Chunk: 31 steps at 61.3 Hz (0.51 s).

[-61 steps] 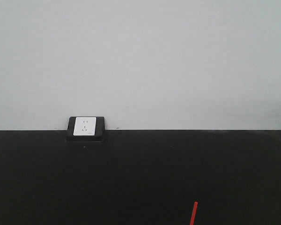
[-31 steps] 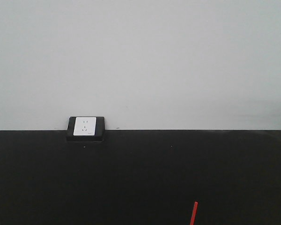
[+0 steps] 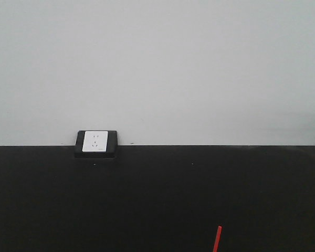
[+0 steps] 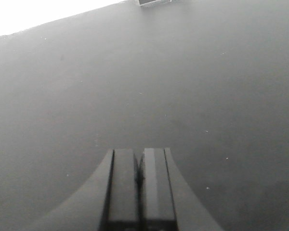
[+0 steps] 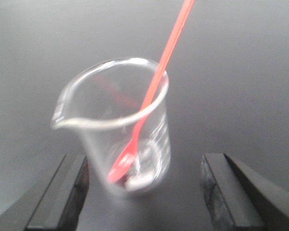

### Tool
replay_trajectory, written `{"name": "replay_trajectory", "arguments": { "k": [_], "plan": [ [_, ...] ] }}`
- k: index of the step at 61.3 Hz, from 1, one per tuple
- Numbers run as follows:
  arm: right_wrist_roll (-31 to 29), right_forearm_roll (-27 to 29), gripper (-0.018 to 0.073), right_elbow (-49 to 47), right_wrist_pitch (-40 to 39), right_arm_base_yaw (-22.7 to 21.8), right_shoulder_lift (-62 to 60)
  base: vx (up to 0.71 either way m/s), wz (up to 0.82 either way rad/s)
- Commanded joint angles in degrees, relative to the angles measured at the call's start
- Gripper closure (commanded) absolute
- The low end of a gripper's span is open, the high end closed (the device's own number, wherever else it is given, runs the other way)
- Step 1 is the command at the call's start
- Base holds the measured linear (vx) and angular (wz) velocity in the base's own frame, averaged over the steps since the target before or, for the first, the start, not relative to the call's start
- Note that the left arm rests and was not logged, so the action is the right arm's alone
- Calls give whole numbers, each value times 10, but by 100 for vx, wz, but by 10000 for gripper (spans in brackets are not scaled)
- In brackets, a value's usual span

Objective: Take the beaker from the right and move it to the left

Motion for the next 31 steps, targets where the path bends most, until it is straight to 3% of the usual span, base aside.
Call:
{"name": "replay_trajectory", "arguments": {
  "k": [1, 16, 31],
  "plan": [
    [9, -9, 31, -26, -119, -1, -7, 0, 0],
    [24, -54, 31, -77, -119, -1, 22, 0, 0],
    [24, -49, 25, -90, -119, -1, 29, 0, 0]
  ]
}}
